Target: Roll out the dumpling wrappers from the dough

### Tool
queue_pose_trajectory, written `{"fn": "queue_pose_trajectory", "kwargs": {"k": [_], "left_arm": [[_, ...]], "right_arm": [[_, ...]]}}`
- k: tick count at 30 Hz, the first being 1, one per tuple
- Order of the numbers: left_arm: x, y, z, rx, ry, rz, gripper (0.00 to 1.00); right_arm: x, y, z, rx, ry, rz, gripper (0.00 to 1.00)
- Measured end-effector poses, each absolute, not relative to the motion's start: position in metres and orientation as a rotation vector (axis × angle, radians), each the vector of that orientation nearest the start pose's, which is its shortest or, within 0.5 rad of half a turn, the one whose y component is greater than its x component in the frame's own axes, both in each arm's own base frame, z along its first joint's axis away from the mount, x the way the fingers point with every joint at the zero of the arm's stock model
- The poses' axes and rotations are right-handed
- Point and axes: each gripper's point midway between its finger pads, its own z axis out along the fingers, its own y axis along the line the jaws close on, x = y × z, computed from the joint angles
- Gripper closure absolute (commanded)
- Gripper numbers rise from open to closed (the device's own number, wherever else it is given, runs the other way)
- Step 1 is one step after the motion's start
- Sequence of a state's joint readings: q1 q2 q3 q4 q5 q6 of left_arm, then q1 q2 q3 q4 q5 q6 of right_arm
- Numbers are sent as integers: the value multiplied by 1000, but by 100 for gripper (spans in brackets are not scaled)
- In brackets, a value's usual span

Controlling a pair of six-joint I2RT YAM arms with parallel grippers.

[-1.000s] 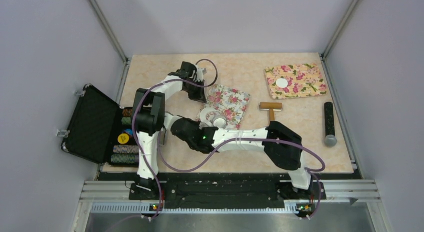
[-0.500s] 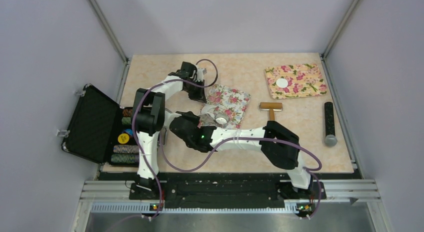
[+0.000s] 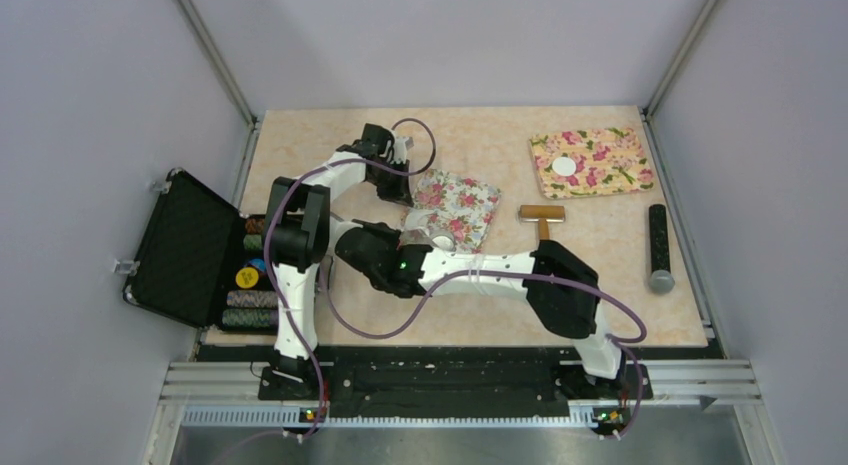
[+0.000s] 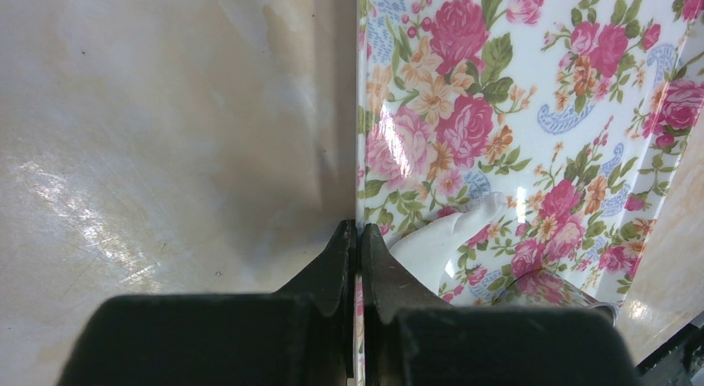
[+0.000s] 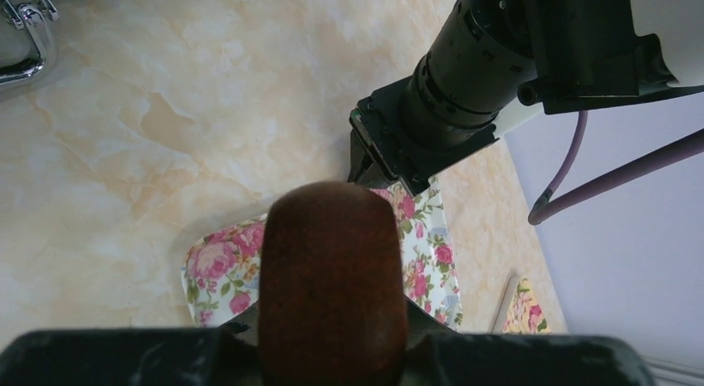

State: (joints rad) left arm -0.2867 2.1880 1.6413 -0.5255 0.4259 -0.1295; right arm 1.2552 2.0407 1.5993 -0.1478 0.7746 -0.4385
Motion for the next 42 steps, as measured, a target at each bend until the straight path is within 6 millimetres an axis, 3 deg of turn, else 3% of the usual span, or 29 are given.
{"fn": "queue_pose_trajectory", "kwargs": {"k": [8, 18, 21, 27, 30, 32, 35, 39, 42], "left_arm": [[446, -212, 30, 356, 2636, -696, 100], [446, -213, 30, 358, 2637, -679, 100], [445, -213, 30, 360, 2638, -673, 100], [444, -214, 29, 365, 2642, -671, 100], [443, -215, 30, 367, 2641, -679, 100], [444, -213, 30, 361, 2640, -678, 100], [444, -215, 30, 366, 2637, -685, 100], [441, -219, 30, 375, 2635, -718, 79], [436, -224, 32, 389, 2630, -777, 62]], "right_arm": [[300, 451, 173, -1193, 1621, -318, 100], [334, 437, 170, -1227, 1594, -345, 100], [353, 421, 158, -1234, 1614, -367, 100], [395, 364, 123, -1272, 1700, -453, 100], [408, 347, 118, -1252, 1730, -465, 100], [418, 340, 128, -1150, 1746, -440, 100], [436, 327, 162, -1001, 1729, -402, 100], [439, 316, 209, -893, 1695, -335, 100], [431, 318, 227, -887, 1684, -262, 100]]}}
